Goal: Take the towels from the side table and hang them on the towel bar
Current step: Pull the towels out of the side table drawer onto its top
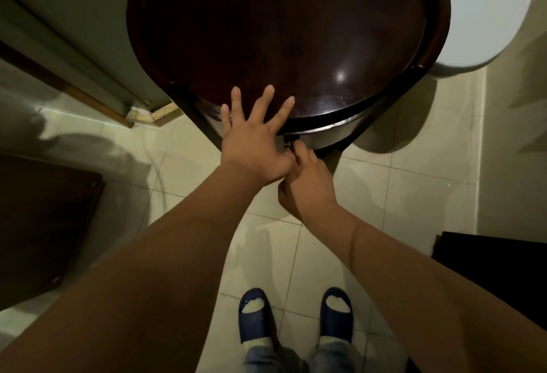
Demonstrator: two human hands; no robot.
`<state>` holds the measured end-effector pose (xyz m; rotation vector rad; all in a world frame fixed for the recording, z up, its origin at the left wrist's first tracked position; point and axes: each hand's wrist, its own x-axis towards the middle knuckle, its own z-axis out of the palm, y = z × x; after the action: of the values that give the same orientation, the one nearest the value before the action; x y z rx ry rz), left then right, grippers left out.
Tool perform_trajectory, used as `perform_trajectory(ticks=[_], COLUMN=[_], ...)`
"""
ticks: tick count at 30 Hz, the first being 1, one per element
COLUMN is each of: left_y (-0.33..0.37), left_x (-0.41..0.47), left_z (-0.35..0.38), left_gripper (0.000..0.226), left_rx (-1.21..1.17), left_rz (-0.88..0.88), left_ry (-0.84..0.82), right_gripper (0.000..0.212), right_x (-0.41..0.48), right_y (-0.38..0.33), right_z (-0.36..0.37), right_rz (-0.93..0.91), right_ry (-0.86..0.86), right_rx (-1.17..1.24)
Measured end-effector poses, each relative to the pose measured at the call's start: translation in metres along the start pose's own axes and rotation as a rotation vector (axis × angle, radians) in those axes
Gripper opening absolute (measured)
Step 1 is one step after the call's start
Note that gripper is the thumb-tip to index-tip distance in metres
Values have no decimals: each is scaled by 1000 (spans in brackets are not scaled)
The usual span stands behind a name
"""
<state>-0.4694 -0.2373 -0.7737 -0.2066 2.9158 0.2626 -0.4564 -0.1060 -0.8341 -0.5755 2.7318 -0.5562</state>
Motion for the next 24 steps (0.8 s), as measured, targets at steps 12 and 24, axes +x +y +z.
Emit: perform_trajectory(ticks=[12,24], left_y=[21,12], left_x=[-16,-120], left_z=[-2,56], left_gripper=[87,64], left_rx=[-209,-353], left_rz=[-131,-140], left_ry=[-31,21], right_gripper=[38,31], right_x=[-122,-119], right_y=[1,34], right_z=[4,-52], right_rz=[-40,-61], right_ry=[-86,88], right_rx=[14,-64])
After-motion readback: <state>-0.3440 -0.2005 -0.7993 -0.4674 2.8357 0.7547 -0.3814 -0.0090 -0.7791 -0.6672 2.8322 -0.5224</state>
